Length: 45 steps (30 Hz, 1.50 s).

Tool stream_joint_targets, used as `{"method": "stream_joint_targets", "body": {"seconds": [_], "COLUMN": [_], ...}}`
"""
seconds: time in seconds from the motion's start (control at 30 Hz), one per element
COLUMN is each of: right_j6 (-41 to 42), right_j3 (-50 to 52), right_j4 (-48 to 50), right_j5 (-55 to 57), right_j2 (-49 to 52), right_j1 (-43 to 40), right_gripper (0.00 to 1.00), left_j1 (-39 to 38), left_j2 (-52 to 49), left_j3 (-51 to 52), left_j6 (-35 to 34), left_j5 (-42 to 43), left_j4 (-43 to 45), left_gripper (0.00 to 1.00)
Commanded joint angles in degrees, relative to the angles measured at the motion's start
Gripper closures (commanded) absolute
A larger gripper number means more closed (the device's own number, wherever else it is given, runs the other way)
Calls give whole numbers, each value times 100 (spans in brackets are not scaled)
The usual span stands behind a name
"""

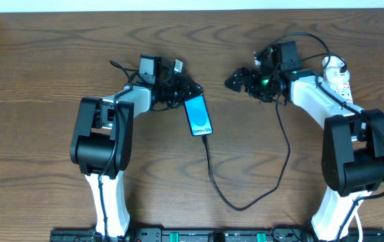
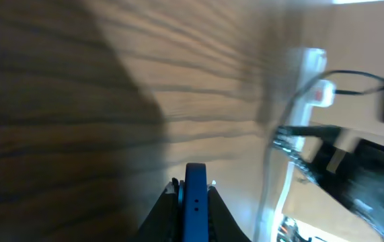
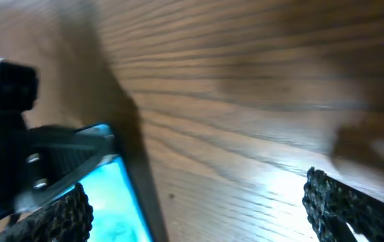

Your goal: Plug charger to phone and switch on socket

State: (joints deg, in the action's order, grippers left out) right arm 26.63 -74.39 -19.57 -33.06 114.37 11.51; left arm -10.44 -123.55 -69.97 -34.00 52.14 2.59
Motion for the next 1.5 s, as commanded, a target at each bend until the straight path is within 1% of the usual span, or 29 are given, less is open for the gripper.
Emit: {"method": "stream_joint_targets", "body": {"seconds": [0.0, 0.13, 0.2, 0.23, 0.3, 0.33, 0.4, 0.5, 0.63, 0.7, 0.8, 0.87, 1.23, 1.47], "right_j6": [-76, 11, 11, 11, 11, 11, 11, 11, 11, 11, 11, 11, 11, 11], "right_j3": [37, 37, 37, 37, 37, 37, 37, 37, 37, 37, 37, 37, 37, 37], "right_j4": [92, 157, 157, 157, 157, 157, 157, 157, 157, 157, 157, 157, 162, 162], "right_j5": [-160, -162, -162, -162, -162, -162, -162, -162, -162, -162, -162, -160, -155, -111], "right_j2": [81, 81, 81, 81, 81, 81, 81, 81, 81, 81, 81, 81, 81, 81], "right_j1": [116, 131, 131, 131, 131, 131, 131, 131, 131, 131, 131, 129, 129, 129], "right_gripper": [1, 1, 1, 1, 1, 1, 1, 1, 1, 1, 1, 1, 1, 1], "left_j1": [-96, -195, -232, -251, -267, -267, -267, -267, -267, -267, -267, -267, -267, -267], "left_j2": [-2, -4, -4, -4, -4, -4, -4, -4, -4, -4, -4, -4, -4, -4], "left_j3": [-37, -37, -37, -37, -37, -37, -37, -37, -37, -37, -37, -37, -37, -37], "left_j6": [234, 249, 251, 249, 249, 249, 249, 249, 249, 249, 249, 249, 247, 247], "left_j5": [-527, -551, -557, -579, -640, -640, -640, -640, -710, -896, -1147, -1333, -2052, -2138], "left_j4": [-157, -192, -192, -195, -195, -195, -195, -195, -195, -195, -195, -197, -197, -212], "left_gripper": [92, 91, 84, 83, 68, 65, 60, 58, 42, 33, 27, 24, 22, 22]}}
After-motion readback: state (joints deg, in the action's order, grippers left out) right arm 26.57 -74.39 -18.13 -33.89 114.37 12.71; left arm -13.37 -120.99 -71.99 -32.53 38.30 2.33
